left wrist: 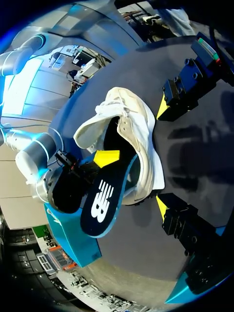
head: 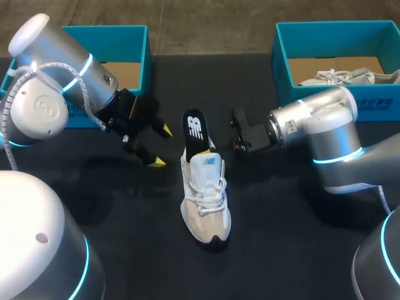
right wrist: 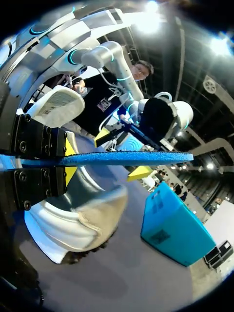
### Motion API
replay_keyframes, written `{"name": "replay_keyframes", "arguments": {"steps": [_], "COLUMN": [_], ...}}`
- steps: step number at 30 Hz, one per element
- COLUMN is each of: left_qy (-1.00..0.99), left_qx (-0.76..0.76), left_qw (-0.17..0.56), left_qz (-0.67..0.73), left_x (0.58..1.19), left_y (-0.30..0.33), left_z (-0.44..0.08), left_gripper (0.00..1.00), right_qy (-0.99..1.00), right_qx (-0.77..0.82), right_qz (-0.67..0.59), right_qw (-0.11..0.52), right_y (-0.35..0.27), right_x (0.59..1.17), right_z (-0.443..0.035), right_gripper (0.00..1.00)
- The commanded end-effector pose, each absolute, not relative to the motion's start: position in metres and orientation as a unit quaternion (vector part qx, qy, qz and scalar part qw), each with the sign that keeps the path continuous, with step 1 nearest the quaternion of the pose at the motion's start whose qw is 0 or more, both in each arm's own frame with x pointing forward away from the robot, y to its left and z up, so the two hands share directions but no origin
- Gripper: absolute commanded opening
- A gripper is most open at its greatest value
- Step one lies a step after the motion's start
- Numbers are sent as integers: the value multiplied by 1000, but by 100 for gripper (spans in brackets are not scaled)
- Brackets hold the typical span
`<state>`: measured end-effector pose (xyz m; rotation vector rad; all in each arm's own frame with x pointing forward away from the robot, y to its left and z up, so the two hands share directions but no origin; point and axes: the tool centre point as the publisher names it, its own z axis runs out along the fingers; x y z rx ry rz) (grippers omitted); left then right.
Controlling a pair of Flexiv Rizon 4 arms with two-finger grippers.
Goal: Take the shoe out of the shoebox, open the shoe tongue, remove and reinsert the insole, then place the shoe into the shoebox
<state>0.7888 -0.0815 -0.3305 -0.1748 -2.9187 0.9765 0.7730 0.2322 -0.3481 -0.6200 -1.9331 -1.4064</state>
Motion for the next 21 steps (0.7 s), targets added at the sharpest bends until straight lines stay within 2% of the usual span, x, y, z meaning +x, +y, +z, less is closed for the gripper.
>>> {"name": "replay_keyframes", "arguments": {"steps": [1,2,3,5,6,11,17,19,21], "left_qy": [-947,-947,-947,-946,-946,-946,-950,-954,-956], "left_qx": [-58,-59,-59,-61,-62,-63,-66,-72,-70], "left_qw": [28,27,27,25,24,21,21,19,19], "left_qz": [316,316,316,316,316,316,304,289,286], "left_x": [787,787,787,786,786,786,785,786,787], "left_y": [-81,-81,-81,-82,-82,-82,-80,-79,-78], "left_z": [-330,-330,-329,-328,-327,-326,-323,-320,-316], "left_gripper": [100,100,100,100,100,100,100,100,100], "right_qy": [-742,-744,-747,-750,-751,-759,-762,-762,-762], "right_qx": [-238,-237,-234,-231,-229,-218,-211,-210,-210], "right_qz": [-534,-534,-535,-539,-539,-540,-542,-541,-539], "right_qw": [328,324,318,306,304,291,287,288,290], "right_y": [235,236,236,236,236,237,238,239,239], "right_x": [770,771,773,775,777,783,790,792,794], "right_z": [-349,-347,-345,-339,-337,-326,-324,-326,-329], "right_gripper": [0,0,18,36,40,44,41,38,27]}}
